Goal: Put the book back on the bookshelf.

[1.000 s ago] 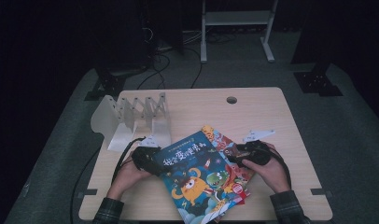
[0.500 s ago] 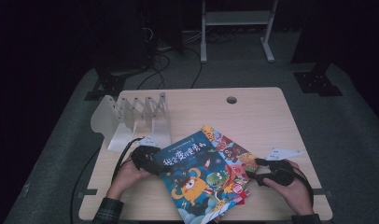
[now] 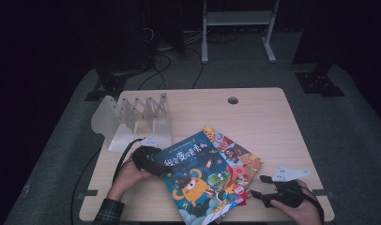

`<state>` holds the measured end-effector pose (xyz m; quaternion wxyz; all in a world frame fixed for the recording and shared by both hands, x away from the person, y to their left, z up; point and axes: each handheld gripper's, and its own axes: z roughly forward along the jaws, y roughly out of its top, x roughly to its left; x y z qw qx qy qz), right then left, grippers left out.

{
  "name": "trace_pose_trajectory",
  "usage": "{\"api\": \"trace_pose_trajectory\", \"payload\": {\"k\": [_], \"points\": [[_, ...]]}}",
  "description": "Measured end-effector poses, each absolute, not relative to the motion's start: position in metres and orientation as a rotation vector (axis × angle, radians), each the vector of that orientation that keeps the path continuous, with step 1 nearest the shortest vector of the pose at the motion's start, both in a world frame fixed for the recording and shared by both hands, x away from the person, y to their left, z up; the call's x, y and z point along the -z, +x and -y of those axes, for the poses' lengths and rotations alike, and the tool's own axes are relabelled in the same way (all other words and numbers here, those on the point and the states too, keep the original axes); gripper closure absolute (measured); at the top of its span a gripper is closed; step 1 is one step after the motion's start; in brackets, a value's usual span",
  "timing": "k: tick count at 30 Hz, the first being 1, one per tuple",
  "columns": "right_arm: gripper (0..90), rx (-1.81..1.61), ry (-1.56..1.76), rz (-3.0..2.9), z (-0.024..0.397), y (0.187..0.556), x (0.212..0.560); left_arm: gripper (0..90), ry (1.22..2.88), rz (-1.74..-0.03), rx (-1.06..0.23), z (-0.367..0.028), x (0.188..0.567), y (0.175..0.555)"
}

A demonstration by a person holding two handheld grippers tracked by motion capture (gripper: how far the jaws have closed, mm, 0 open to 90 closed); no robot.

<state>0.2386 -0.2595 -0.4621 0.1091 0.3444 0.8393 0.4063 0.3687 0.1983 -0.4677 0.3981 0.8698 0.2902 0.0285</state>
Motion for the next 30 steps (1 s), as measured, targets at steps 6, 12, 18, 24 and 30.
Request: {"api": "trace_pose_trajectory", "payload": {"k": [6,12,18,24,30], "points": [[30.1,-1.180,1.005,-2.484,0.252,0.237,0.468,0.0,2.214,-0.731,-0.073,-0.198,0.466,0.367],[30.9,-1.143,1.013,-2.449,0.254,0.242,0.468,0.0,2.231,-0.712,-0.075,-0.196,0.465,0.364],[32.6,-1.095,1.033,-2.407,0.257,0.256,0.466,0.0,2.244,-0.681,-0.067,-0.193,0.464,0.361],[31.3,-1.056,1.078,-2.387,0.261,0.278,0.465,0.0,2.254,-0.660,-0.066,-0.190,0.463,0.358],[31.3,-1.000,1.108,-2.373,0.260,0.301,0.462,0.0,2.272,-0.636,-0.068,-0.189,0.462,0.354]]}}
